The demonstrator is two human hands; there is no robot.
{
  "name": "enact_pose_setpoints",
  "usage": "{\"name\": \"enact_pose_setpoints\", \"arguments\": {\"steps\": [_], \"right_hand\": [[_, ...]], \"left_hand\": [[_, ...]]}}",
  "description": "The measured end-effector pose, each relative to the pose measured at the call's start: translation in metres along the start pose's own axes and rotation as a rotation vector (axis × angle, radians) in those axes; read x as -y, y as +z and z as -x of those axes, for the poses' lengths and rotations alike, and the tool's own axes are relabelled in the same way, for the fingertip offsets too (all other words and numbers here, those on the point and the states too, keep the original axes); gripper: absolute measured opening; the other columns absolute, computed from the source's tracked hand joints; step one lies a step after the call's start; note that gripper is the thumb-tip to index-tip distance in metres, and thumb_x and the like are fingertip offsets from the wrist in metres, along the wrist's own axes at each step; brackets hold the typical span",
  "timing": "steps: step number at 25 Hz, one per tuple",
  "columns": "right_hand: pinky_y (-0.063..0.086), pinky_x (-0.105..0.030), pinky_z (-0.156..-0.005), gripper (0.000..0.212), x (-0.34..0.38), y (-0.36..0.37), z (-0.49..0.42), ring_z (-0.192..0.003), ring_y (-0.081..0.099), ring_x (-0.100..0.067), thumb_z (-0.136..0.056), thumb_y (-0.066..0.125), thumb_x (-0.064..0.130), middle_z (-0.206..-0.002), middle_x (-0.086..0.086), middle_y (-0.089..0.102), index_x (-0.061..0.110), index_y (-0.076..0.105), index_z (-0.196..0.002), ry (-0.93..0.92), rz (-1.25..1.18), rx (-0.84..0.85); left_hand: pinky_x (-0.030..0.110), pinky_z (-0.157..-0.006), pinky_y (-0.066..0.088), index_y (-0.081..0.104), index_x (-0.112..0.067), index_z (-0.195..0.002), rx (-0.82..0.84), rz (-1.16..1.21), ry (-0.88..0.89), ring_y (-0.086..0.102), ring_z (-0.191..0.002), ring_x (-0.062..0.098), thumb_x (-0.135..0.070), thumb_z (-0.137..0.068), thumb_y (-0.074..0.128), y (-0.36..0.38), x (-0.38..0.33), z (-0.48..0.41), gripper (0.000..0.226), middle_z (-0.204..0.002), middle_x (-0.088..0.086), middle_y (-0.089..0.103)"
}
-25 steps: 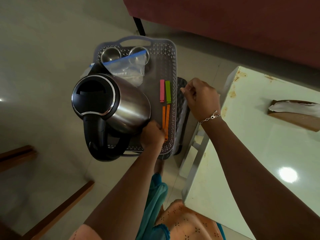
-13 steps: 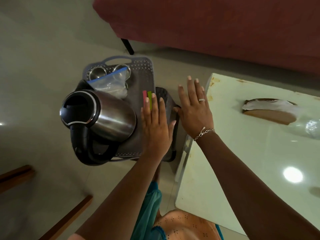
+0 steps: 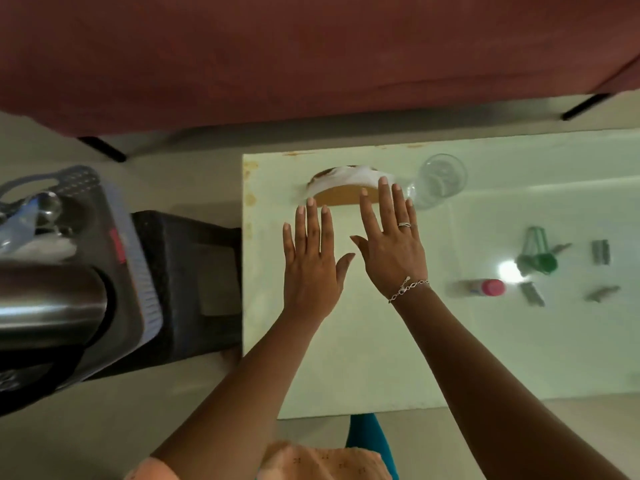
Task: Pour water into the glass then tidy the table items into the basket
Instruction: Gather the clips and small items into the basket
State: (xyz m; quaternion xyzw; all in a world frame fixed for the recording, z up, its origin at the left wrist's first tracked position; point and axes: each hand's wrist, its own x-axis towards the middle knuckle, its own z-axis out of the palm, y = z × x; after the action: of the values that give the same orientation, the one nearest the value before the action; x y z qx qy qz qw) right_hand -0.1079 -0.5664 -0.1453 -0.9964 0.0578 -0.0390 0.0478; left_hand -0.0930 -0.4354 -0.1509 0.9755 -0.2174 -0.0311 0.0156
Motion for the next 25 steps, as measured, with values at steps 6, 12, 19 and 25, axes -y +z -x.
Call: {"name": "enact_pose_setpoints", "arguments": {"steps": [6, 12, 19, 25], "right_hand": [[0.009, -0.044, -0.110, 0.066, -0.102, -0.019, 0.040, -0.139, 0.015, -0.039, -0.088, 0.055, 0.027, -0.151, -0.023, 0.018, 0.008, 0.021, -0.143, 0.205, -0.082, 0.003], [0.041, -0.050, -0.098, 0.049, -0.212, -0.021, 0.100, -0.123, 0.043, -0.047, -0.083, 0.061, 0.008, -0.133, -0.028, 0.046, -0.001, 0.045, -0.129, 0.521, -0.269, -0.061], [0.049, -0.043, -0.070, 0.022, -0.279, 0.020, 0.163, -0.097, 0.056, -0.040, -0.084, 0.059, 0.008, -0.104, -0.020, 0.062, 0.001, 0.061, -0.105, 0.719, -0.263, 0.219], [0.046, -0.040, -0.065, 0.024, -0.293, 0.050, 0.161, -0.091, 0.056, -0.040, -0.081, 0.063, 0.010, -0.101, -0.021, 0.060, -0.002, 0.059, -0.101, 0.687, -0.274, 0.195]], "left_hand": [[0.049, -0.112, 0.018, 0.025, -0.007, -0.143, 0.028, 0.019, 0.178, 0.023, -0.140, 0.034, -0.057, -0.092, 0.017, 0.003, -0.105, -0.026, 0.072, -0.151, 0.018, 0.027], [0.055, -0.103, 0.033, 0.060, -0.002, -0.115, 0.071, 0.149, 0.430, 0.046, -0.126, 0.037, -0.037, -0.089, 0.040, 0.016, -0.192, -0.039, 0.048, -0.123, 0.019, 0.060], [0.043, -0.116, 0.014, 0.061, -0.007, -0.106, 0.231, 0.227, 0.584, 0.053, -0.112, 0.027, -0.020, -0.086, 0.061, 0.040, -0.280, -0.078, 0.024, -0.105, 0.011, 0.061], [0.040, -0.112, 0.020, 0.062, -0.013, -0.102, 0.292, 0.176, 0.549, 0.046, -0.113, 0.027, -0.028, -0.089, 0.056, 0.068, -0.361, -0.116, 0.022, -0.112, 0.009, 0.057]]}}
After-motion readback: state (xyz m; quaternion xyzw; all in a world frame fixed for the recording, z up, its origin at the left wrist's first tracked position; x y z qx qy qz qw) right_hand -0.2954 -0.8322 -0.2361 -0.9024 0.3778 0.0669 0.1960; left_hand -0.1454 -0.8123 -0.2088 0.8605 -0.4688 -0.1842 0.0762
